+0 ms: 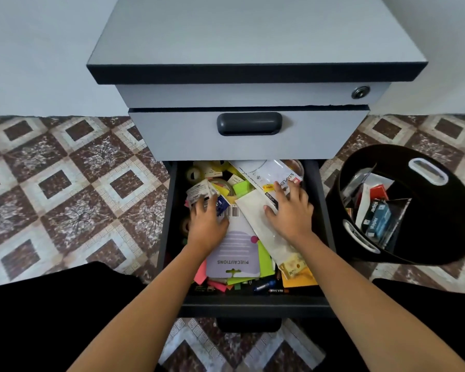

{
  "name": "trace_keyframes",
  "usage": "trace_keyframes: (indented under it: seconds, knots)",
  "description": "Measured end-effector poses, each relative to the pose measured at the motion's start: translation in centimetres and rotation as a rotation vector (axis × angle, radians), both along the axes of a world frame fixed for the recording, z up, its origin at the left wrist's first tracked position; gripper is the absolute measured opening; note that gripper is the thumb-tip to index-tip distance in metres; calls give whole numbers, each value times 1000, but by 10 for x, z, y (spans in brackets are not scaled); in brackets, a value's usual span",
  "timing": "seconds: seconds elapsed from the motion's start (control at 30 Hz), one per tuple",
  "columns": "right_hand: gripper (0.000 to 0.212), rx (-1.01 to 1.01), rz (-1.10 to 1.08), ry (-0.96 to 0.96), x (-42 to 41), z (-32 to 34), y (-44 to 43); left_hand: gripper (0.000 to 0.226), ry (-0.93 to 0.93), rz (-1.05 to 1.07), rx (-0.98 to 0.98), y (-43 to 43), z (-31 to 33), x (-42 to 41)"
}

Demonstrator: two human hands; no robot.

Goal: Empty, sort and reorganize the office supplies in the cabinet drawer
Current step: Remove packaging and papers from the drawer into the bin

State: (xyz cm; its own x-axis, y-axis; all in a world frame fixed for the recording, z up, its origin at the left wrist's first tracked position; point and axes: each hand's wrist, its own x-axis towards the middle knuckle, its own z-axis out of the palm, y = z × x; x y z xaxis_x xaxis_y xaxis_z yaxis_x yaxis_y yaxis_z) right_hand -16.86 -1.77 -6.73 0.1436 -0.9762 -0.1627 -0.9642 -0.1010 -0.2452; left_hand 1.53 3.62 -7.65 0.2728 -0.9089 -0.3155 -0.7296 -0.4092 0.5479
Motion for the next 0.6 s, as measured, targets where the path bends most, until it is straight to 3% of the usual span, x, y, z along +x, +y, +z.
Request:
trace_keyframes:
  seconds: [0.23,0.33,0.47,0.6]
  knots:
    - [55,-70,70,53,0,-7,21,53,-259,-213,11,18,-3,-20]
    - [43,-121,138,-69,6,-10,32,48,-317,-290,-43,27,-6,-24]
    - [32,-163,209,-343,8,-14,39,40,-237,-350,-126,36,-7,-24]
    - [36,-286,159,-350,3,-9,27,39,-137,-193,-224,36,-6,-18]
